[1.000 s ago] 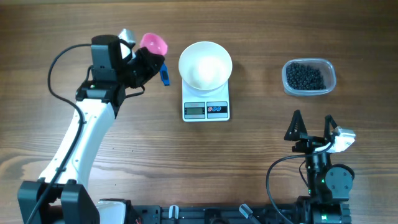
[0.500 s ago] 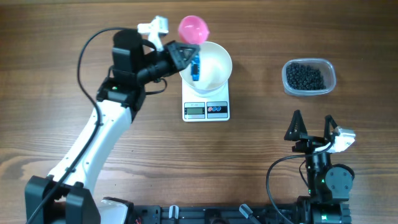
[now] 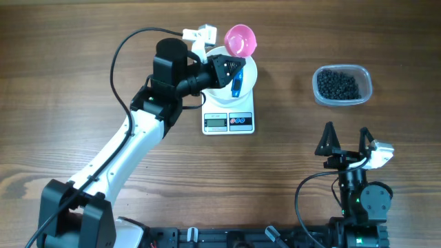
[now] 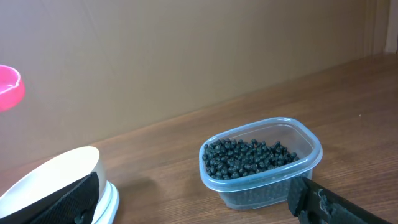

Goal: Scoop item into bowl and weigh 150g on scale
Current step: 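Lift the pink scoop with the left gripper toward the white bowl, then hold the scoop above the bowl while the right gripper rises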

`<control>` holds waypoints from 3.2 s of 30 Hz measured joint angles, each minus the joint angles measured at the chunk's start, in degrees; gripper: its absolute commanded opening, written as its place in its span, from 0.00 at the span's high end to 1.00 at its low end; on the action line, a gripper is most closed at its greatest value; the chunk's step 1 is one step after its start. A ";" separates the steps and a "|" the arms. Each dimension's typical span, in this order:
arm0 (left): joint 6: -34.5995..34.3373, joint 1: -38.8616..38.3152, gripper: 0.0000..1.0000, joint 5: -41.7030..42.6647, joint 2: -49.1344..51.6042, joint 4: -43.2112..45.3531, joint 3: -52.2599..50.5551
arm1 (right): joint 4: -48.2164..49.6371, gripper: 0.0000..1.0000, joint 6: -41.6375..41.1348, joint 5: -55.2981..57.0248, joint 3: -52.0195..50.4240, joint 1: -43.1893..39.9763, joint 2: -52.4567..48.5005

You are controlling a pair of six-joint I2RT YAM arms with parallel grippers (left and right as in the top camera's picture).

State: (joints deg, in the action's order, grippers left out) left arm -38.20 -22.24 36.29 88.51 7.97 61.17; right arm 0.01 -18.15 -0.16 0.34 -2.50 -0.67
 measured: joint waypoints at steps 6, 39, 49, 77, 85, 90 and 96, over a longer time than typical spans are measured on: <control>0.57 0.00 0.96 -1.29 0.00 0.00 0.00 | 0.00 0.00 0.00 0.00 0.00 0.00 0.00; 0.63 0.00 0.96 -2.40 0.00 0.00 0.00 | 0.02 0.00 0.00 0.00 0.00 0.00 0.00; 0.63 0.00 0.96 -2.43 0.00 0.87 0.00 | 0.02 0.00 0.00 0.00 0.00 0.00 0.00; -22.60 6.67 0.96 -3.39 0.09 10.49 0.00 | 0.02 0.00 -2.10 0.00 0.00 0.00 0.00; -39.01 8.26 0.96 -1.38 0.11 17.38 -0.02 | 6.99 0.00 -14.27 -6.99 0.61 0.00 -0.04; -45.75 7.34 0.96 -0.79 0.11 23.28 0.02 | 6.21 0.00 -18.01 -19.96 14.82 0.00 -7.69; -53.68 2.58 0.96 -1.73 0.17 25.35 0.11 | -6.88 0.00 -15.37 -38.77 42.82 0.00 -34.25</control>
State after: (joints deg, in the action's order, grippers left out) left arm -91.88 -19.66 34.57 88.68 33.32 61.28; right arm -6.87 -33.52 -38.94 43.16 -2.50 -34.92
